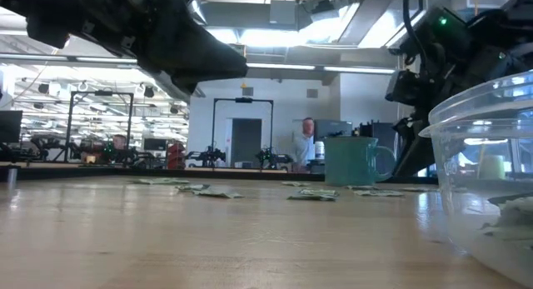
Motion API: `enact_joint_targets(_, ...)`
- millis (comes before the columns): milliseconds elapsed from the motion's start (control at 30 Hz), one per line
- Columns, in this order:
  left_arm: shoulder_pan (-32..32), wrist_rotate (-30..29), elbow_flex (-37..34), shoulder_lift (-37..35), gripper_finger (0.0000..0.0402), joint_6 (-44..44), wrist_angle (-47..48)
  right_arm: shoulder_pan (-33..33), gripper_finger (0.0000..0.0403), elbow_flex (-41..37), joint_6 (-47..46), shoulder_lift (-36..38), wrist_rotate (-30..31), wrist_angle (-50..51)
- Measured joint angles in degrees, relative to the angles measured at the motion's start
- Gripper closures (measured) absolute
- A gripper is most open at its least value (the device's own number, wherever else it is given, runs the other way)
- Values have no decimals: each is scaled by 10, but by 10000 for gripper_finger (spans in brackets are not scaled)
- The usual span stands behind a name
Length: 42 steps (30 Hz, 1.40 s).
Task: Pick and place items into bin
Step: Put the light green stevia packet into the transparent bin
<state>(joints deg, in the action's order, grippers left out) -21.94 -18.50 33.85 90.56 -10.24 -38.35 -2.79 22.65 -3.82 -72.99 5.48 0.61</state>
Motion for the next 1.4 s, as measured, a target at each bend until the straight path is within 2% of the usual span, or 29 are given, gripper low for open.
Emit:
enact_joint_targets(133, 8, 0, 0, 0, 341, 0, 0, 0, 329, -17, -19, 0, 0, -37)
enact_joint_targets(533, 29, 3, 0, 0, 341, -5, 0, 0, 329, -22, -16, 0, 0, -46)
enact_joint_targets(767, 48, 61, 0, 0, 341, -12, 0, 0, 329, -22, -21, 0, 10, -47)
enact_joint_targets(967, 66, 82, 0, 0, 341, 2, 0, 0, 327, -22, -23, 0, 35, -56)
enact_joint_targets(1233, 89, 98, 0, 0, 341, 6, 0, 0, 272, -22, -37, 0, 35, -59)
enact_joint_targets(1400, 94, 98, 0, 0, 341, 27, 0, -3, 259, -22, -20, 0, 35, -64)
